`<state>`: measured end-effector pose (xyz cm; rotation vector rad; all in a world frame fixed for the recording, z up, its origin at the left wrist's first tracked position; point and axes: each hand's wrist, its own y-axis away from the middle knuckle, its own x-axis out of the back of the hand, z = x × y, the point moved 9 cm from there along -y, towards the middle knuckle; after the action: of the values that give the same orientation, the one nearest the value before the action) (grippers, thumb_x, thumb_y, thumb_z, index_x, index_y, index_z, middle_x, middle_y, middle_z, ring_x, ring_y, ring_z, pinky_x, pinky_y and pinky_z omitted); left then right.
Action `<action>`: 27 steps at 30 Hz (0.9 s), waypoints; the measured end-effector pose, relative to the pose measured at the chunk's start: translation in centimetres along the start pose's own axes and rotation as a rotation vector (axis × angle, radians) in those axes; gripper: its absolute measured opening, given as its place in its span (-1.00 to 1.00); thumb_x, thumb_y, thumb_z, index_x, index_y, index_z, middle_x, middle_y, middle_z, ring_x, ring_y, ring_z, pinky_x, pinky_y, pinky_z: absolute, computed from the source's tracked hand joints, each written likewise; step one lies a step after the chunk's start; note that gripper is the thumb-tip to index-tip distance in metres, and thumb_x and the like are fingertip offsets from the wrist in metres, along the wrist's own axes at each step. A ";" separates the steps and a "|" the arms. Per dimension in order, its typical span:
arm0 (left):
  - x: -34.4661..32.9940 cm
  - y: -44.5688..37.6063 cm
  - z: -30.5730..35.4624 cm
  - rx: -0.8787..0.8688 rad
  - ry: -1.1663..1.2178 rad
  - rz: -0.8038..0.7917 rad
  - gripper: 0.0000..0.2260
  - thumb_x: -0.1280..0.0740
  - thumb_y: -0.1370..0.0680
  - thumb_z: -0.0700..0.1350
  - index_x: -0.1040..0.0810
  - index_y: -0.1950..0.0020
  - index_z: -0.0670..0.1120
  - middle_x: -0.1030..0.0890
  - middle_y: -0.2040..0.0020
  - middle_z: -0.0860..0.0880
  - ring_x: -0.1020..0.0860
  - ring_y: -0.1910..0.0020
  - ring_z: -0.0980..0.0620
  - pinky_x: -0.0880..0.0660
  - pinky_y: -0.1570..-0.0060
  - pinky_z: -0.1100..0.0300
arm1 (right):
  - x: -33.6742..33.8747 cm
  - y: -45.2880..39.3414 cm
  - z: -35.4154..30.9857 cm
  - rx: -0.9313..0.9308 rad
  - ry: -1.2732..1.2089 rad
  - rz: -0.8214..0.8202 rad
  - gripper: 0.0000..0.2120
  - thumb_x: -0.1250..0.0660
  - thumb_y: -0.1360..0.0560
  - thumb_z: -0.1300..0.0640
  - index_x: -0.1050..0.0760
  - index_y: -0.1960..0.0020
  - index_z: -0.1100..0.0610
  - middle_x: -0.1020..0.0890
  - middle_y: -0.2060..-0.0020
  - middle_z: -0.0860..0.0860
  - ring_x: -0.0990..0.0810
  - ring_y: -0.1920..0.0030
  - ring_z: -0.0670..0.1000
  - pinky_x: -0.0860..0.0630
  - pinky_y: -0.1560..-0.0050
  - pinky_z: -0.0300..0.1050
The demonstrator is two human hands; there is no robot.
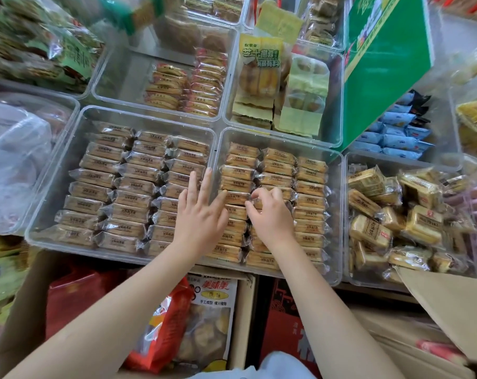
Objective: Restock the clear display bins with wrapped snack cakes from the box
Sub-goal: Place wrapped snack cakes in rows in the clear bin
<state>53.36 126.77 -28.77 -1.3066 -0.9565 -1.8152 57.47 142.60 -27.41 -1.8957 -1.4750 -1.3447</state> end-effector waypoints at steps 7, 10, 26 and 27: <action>-0.3 1.8 0.1 0.017 0.017 -0.021 -0.39 0.19 -0.61 0.21 -0.36 -0.55 0.13 0.27 -0.64 -0.08 0.29 -0.60 -0.21 0.10 -0.53 -0.16 | -0.1 -1.2 -0.5 -0.118 0.067 -0.024 -0.73 -0.28 -0.60 -0.14 -0.53 -0.02 0.08 -0.45 -0.04 0.01 -0.53 0.16 0.05 -0.44 0.27 -0.12; -0.4 1.9 0.0 0.021 0.009 -0.032 -0.40 0.19 -0.60 0.20 -0.35 -0.55 0.14 0.28 -0.64 -0.08 0.30 -0.60 -0.21 0.13 -0.52 -0.14 | -0.9 -1.9 -1.2 -0.156 0.115 -0.110 -0.65 -0.33 -0.56 -0.20 -0.56 0.01 0.11 -0.48 0.00 -0.01 -0.53 0.11 0.05 -0.44 0.22 -0.11; -0.5 1.6 0.1 0.053 -0.106 -0.082 -0.48 0.14 -0.66 0.22 -0.05 -0.64 0.19 0.44 -0.58 -0.15 0.40 -0.55 -0.27 0.19 -0.54 -0.21 | -1.1 -1.9 1.2 -0.325 -0.176 -0.124 -0.83 -0.39 -0.57 0.01 -0.68 0.14 0.04 -0.66 0.18 -0.07 -0.60 0.14 -0.03 -0.37 0.25 -0.20; -0.6 1.6 0.1 0.054 -0.123 -0.085 -0.47 0.15 -0.66 0.23 -0.05 -0.64 0.19 0.44 -0.58 -0.16 0.40 -0.55 -0.30 0.19 -0.54 -0.22 | -1.1 -2.0 1.3 -0.320 -0.171 -0.117 -0.83 -0.39 -0.57 0.02 -0.67 0.15 0.03 -0.67 0.17 -0.06 -0.60 0.12 -0.01 -0.38 0.23 -0.19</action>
<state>54.89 126.15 -29.05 -1.3761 -1.1351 -1.7759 56.27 143.70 -29.45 -2.1984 -1.5481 -1.5868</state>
